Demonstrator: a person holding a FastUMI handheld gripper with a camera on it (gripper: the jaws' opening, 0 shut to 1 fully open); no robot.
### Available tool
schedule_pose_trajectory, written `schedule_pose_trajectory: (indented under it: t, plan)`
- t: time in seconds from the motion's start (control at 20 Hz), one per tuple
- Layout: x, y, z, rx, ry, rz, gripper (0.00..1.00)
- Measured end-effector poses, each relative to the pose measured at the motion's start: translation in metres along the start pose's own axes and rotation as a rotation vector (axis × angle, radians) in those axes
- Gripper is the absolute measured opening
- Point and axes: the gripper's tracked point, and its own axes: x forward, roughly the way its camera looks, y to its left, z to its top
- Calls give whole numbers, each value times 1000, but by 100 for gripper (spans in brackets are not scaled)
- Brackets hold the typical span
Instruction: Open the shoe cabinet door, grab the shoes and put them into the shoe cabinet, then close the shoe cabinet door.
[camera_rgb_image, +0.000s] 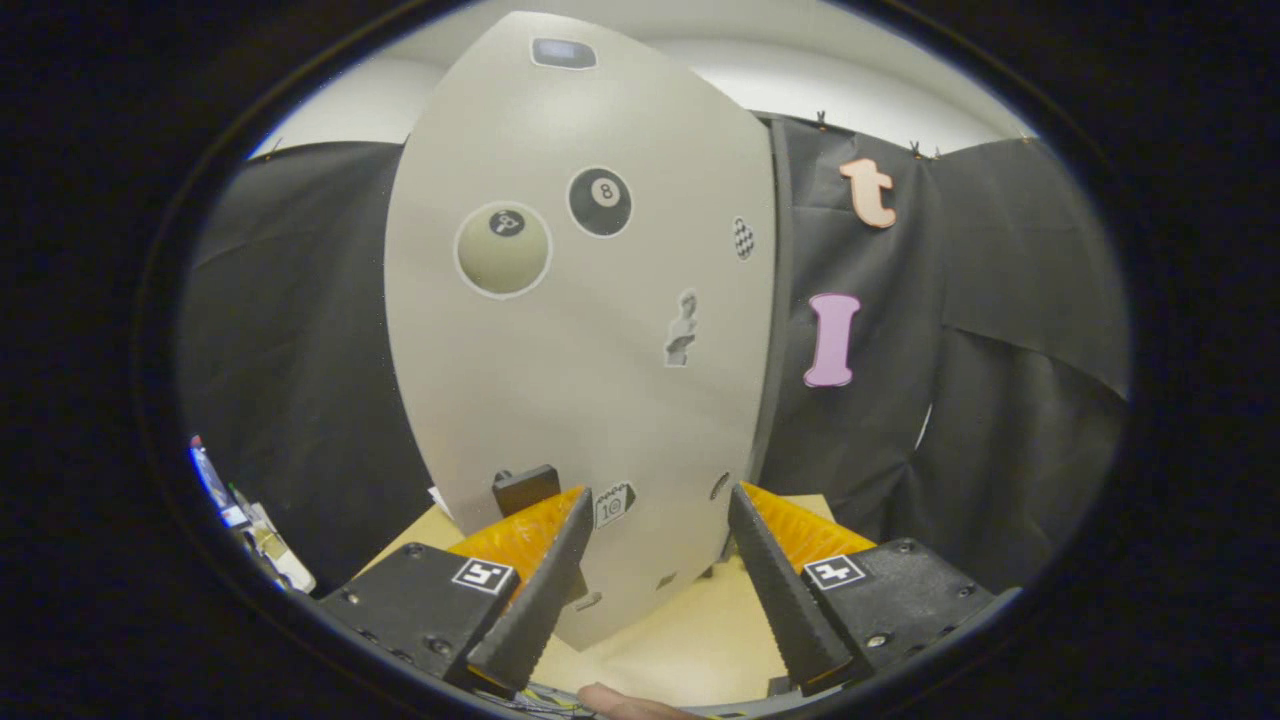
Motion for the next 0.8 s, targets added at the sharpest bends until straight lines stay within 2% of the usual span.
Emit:
schedule_pose_trajectory:
  t: [0.35,0.5,0.8]
  plan:
    - [58,72,2,-44,37,6,92]
    - [76,83,10,-51,23,-21,91]
    - [79,88,1,-6,48,7,92]
